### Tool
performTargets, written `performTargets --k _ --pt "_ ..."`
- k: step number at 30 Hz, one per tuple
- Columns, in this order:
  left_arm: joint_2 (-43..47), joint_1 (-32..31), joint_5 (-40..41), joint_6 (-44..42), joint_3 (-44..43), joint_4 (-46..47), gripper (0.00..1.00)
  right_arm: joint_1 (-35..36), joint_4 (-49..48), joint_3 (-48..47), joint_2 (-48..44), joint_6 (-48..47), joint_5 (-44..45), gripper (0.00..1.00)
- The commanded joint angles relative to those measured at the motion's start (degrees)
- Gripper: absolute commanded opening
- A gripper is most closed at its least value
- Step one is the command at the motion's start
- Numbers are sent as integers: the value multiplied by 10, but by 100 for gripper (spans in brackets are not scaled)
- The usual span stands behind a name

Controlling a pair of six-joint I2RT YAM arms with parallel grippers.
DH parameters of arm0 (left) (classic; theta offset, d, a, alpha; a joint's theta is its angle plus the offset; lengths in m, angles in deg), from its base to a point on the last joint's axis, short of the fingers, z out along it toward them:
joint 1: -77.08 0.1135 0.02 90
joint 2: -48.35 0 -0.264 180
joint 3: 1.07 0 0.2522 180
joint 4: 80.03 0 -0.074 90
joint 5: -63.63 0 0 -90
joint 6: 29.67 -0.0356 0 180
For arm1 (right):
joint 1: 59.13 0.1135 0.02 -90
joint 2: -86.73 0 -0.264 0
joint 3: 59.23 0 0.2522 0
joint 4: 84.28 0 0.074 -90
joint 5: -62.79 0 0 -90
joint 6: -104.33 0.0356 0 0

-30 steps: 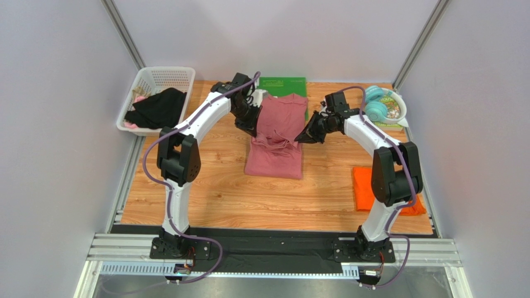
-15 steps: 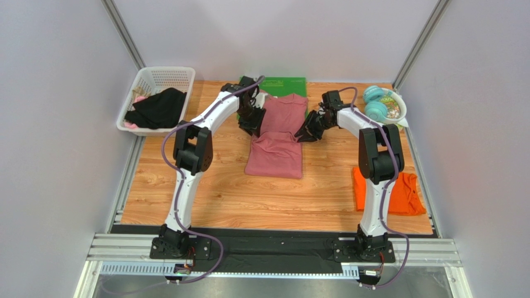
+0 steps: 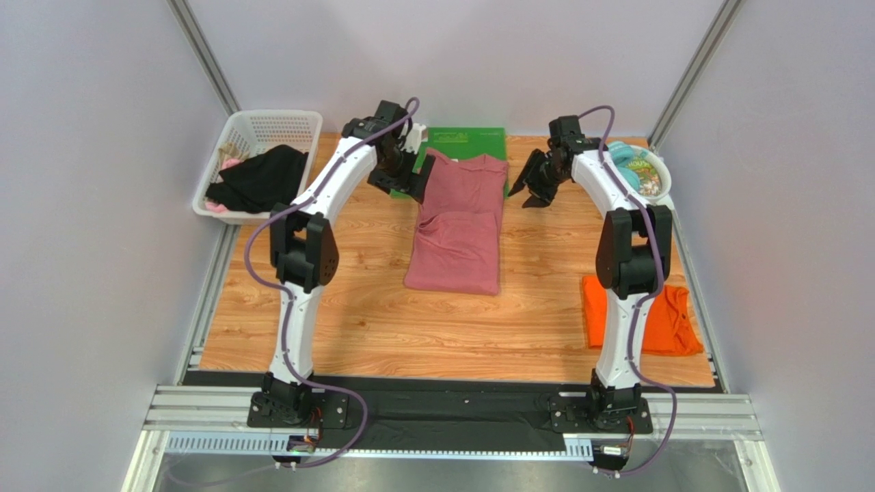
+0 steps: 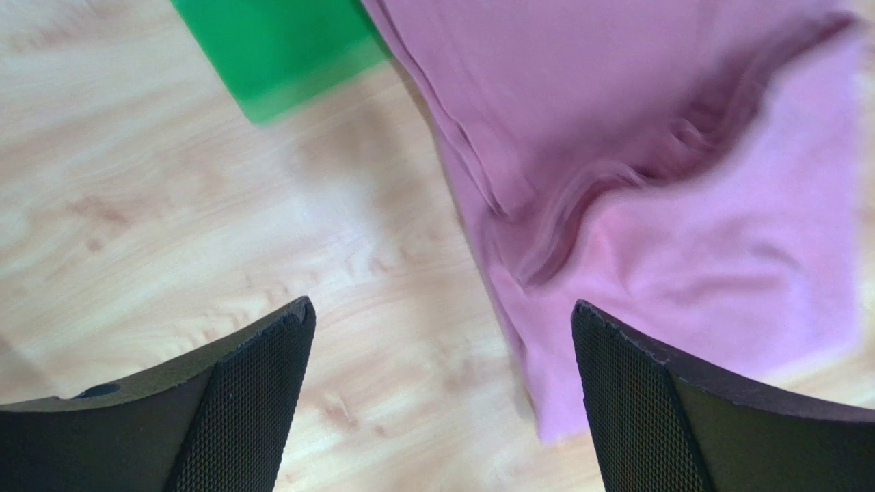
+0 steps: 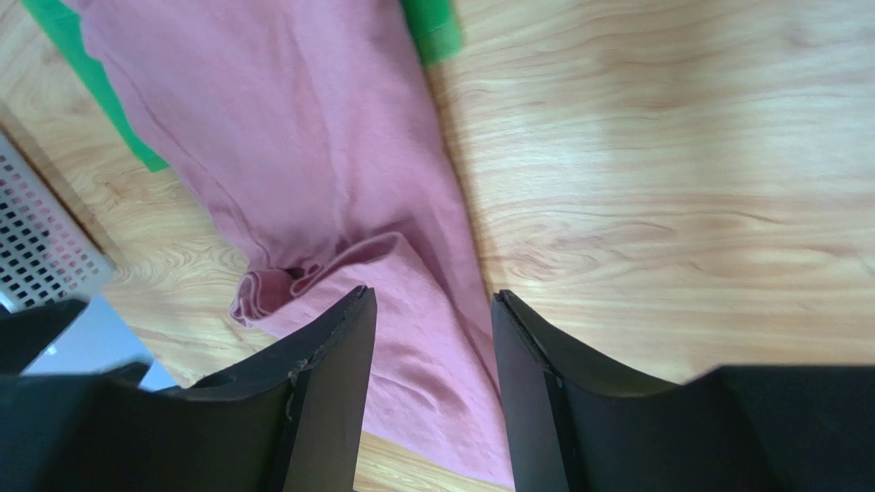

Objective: Fold and stack the t-shirts
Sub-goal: Fold the folded rectangular tshirt in 1/3 of the way

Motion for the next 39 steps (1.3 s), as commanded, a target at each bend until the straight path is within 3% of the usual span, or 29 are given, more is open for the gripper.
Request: performTargets --k 1,5,6,8,12,14,18,24,31,39 --pt "160 -4 -124 7 101 14 100 4 29 -2 -65 -19 5 51" --pt "244 -21 -279 7 300 91 100 53 0 5 -49 -19 -131 50" --pt "261 -26 -297 13 339 152 100 60 0 -7 -30 -19 -160 50" --pt "311 -34 -329 23 445 219 100 78 -24 -7 -16 -10 -181 51" --pt "354 -46 -371 29 532 308 100 94 -37 -26 32 15 -268 51" --pt "385 -50 -343 10 567 327 100 108 -45 -32 47 20 -276 50" --pt "417 -58 -296 -14 586 347 100 132 -42 -48 61 15 -273 50" --pt "380 -68 -243 -44 593 374 100 150 -34 -99 112 23 -284 51" --pt "300 -69 -237 -38 568 394 100 152 -70 -139 185 77 -332 50" --pt "299 -77 -219 -56 587 411 100 145 -72 -233 282 96 -335 50"
